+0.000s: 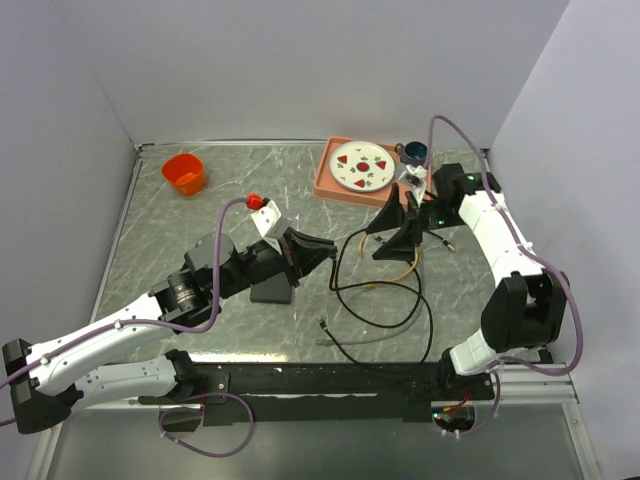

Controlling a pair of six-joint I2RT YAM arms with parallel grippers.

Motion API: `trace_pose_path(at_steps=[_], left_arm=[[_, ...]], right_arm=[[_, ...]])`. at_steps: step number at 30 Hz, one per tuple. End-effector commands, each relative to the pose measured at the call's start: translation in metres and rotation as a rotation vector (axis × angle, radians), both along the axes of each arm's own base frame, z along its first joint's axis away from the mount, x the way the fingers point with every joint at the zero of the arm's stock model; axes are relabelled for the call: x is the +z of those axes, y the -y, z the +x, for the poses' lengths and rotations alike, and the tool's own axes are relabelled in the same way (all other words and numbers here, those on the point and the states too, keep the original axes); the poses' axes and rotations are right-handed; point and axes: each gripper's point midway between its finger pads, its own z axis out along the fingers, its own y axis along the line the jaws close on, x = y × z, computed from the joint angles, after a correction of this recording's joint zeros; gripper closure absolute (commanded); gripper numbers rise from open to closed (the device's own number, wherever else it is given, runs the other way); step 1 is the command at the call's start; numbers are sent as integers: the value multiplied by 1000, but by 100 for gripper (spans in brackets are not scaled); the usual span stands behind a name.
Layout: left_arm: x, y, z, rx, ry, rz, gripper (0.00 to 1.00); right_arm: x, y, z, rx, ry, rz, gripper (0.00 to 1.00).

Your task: Insert the plug into the switch port

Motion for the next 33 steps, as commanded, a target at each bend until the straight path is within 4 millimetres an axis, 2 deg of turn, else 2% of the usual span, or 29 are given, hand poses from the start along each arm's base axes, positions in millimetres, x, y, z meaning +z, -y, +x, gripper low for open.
trace_pose_path(at_steps=[1, 9, 12, 14, 15, 17, 18, 19, 20, 21, 22, 24, 27, 28, 30, 31, 33], left_arm=[[17, 2, 5, 22, 1, -33, 99], [14, 1, 12, 59, -9, -39, 99], [23, 5, 17, 71, -13, -62, 99], [40, 6, 25, 110, -11, -101, 99], [40, 12, 29, 111, -17, -100, 99], [63, 20, 31, 99, -6, -152, 99], [56, 33, 37, 91, -16, -130, 99], [72, 39, 37, 87, -1, -156, 99], [75, 45, 40, 90, 6, -156, 99], [62, 60, 46, 91, 12, -102, 99], [75, 65, 46, 108, 27, -117, 99], [73, 74, 52, 137, 54, -96, 99], [77, 67, 64, 236, 72, -87, 99], [72, 62, 68, 267, 71, -78, 99], [67, 42, 81, 389, 79, -65, 99], [53, 36, 87, 427, 68, -27, 99], [42, 19, 96, 498, 38, 1, 99]], right_arm=[[85, 10, -37, -69, -74, 289, 0], [98, 13, -54, -76, 38, 299, 0], [97, 14, -51, -83, 38, 299, 0], [92, 15, -45, -93, 9, 297, 0], [89, 16, -42, -97, -3, 297, 0], [85, 16, -40, -100, -17, 297, 0], [84, 16, -40, -101, -22, 297, 0], [85, 16, -43, -99, -8, 298, 0], [86, 16, -44, -99, -8, 298, 0], [86, 16, -45, -98, -14, 296, 0], [88, 16, -46, -98, -6, 296, 0], [90, 16, -48, -99, 8, 297, 0], [89, 16, -48, -100, 3, 299, 0], [88, 16, -46, -101, -1, 298, 0], [84, 16, -45, -104, -12, 298, 0], [83, 16, -44, -105, -18, 297, 0], [79, 16, -44, -108, -21, 296, 0]])
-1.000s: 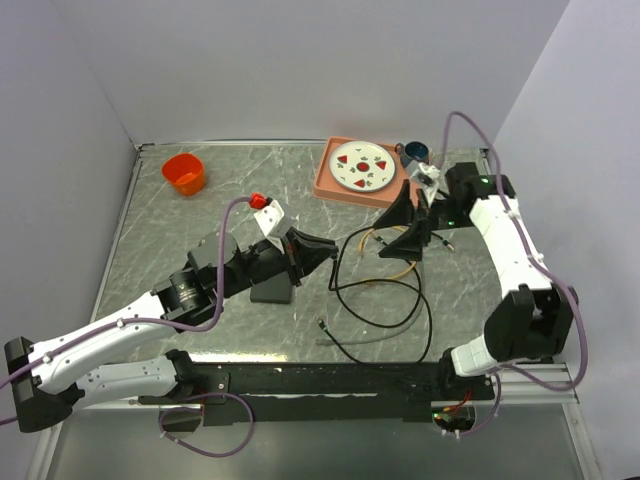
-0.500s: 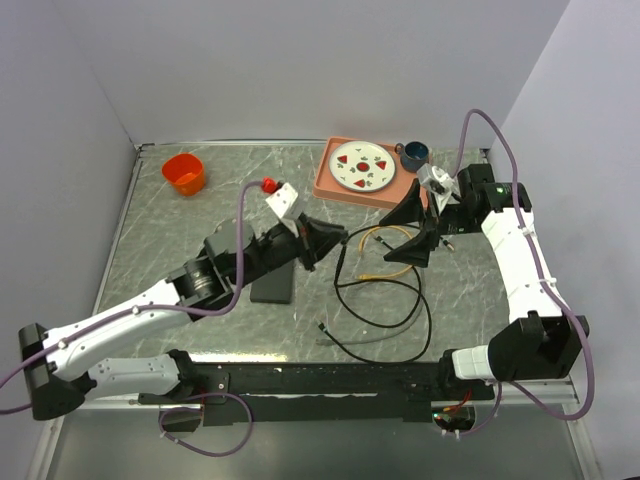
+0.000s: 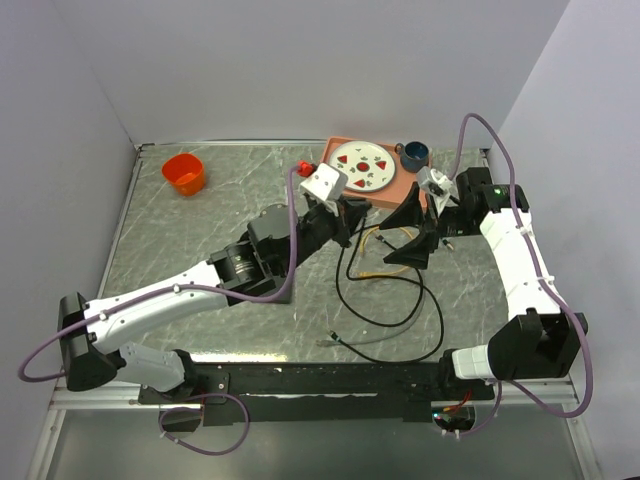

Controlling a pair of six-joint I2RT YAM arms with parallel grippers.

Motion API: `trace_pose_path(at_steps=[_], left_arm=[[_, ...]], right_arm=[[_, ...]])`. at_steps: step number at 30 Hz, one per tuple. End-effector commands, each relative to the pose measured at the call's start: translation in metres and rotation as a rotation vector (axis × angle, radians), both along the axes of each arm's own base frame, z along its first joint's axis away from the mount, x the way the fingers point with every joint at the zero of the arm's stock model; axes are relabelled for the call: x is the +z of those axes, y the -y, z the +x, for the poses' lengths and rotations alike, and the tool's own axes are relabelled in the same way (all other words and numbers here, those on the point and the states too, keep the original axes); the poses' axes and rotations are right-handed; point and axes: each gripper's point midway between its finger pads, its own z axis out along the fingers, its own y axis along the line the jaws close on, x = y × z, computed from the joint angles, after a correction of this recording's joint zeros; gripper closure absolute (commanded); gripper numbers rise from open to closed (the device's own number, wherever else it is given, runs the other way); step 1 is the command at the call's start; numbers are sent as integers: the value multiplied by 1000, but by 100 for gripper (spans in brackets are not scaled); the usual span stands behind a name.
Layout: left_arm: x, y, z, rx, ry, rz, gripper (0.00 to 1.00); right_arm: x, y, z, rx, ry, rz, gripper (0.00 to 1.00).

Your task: Insert the plug into the switch port

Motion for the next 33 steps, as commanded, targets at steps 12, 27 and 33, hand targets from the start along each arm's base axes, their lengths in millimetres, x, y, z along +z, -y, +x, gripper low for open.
trace_pose_path(at_steps=[12, 27, 33], left_arm=[[-124, -125, 71, 432, -290, 15, 99], [-256, -195, 88, 712, -608, 24, 88], [-251, -198, 90, 720, -609, 3, 70]], right_arm=[[43, -9, -23, 14, -242, 292, 0], [42, -15, -26, 42, -259, 288, 0], [41, -15, -27, 44, -260, 288, 0]])
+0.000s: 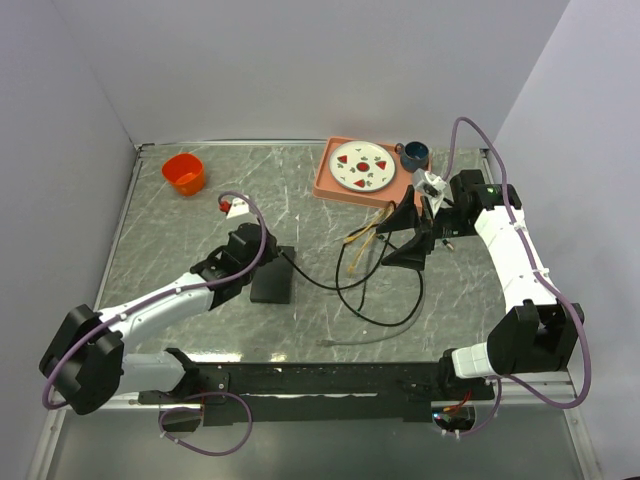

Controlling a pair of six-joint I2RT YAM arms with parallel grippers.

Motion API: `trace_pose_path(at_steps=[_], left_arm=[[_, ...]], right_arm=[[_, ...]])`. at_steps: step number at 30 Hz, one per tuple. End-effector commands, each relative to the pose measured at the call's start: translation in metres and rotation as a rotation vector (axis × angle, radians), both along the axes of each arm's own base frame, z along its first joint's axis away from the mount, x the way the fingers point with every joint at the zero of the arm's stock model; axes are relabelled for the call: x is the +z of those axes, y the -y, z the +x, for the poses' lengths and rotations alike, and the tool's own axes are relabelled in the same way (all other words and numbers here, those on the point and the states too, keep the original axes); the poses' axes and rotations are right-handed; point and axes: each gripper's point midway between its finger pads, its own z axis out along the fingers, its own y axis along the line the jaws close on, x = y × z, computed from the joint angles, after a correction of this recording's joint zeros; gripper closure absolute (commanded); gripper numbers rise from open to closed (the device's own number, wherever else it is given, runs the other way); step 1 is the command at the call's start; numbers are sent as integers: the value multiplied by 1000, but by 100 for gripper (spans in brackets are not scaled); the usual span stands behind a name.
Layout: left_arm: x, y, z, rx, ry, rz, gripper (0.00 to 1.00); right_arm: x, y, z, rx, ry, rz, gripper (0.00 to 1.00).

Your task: Insert the plug into the switch port

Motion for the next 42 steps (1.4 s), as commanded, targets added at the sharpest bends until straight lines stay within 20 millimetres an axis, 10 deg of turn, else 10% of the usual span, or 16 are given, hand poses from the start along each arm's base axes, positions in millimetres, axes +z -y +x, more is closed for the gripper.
trace_pose_path(at_steps=[1, 5, 9, 14, 24, 35, 42], left_arm=[[8, -3, 1, 27, 16, -34, 70], [17, -9, 2, 66, 22, -37, 56], [24, -19, -3, 107, 13, -49, 11], [59, -6, -8, 10, 84, -106, 6], [211, 150, -76, -680, 393, -186, 2], [351, 284, -84, -1052, 795, -190, 3], [368, 343, -112, -1423, 1047, -77, 3]], right_arm=[[54, -10, -27, 14, -217, 287, 0], [53, -11, -27, 15, -220, 287, 0], [52, -12, -27, 22, -230, 285, 0], [52, -14, -28, 31, -233, 284, 0], [44, -19, -23, 47, -273, 280, 0], [52, -20, -34, 62, -242, 279, 0], [58, -24, -43, 94, -223, 271, 0]])
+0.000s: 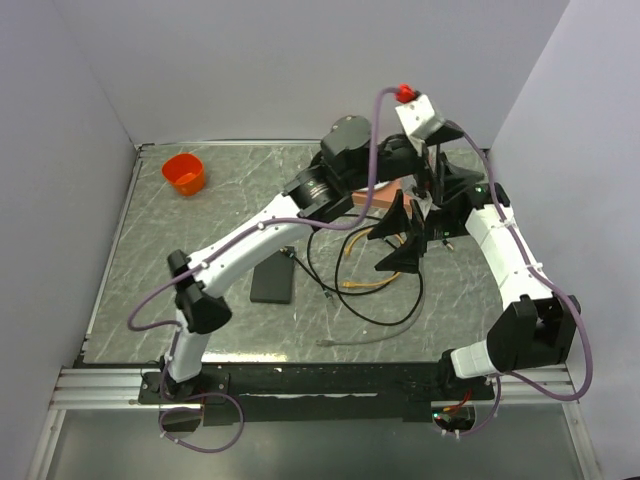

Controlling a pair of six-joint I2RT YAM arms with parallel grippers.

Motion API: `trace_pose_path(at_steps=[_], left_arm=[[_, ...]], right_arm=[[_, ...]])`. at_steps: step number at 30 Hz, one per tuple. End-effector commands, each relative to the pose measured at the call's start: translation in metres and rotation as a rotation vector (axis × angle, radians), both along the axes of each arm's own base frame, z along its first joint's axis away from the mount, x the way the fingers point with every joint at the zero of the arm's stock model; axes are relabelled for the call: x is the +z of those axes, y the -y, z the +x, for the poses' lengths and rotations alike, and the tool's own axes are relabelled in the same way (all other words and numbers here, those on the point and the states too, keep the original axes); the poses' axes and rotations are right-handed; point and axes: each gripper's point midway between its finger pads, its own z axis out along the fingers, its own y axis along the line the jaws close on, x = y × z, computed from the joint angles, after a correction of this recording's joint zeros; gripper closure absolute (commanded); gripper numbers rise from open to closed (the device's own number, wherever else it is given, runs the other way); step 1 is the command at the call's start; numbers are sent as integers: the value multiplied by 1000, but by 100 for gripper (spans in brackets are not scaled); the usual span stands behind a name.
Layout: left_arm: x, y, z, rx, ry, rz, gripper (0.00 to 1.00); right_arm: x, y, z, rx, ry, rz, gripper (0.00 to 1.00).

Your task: Insert the plug into the switch port

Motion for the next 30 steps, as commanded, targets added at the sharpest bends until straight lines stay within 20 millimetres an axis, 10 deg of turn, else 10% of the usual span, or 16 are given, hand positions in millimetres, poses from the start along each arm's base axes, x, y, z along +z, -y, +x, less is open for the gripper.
trace_pose_path(at_steps=[1, 12, 17, 30], left_arm=[[3, 14, -48, -272, 283, 59, 3], [-30, 24, -49, -313, 154, 85, 4], [-30, 39, -7, -82, 16, 27, 3], [-51, 70, -22, 38, 143, 90, 3]], right_arm=[[64, -11, -36, 28, -196, 266, 0], [62, -11, -35, 28, -188, 263, 0], [65, -11, -39, 31, -174, 259, 0], [68, -15, -46, 64, -168, 246, 0]])
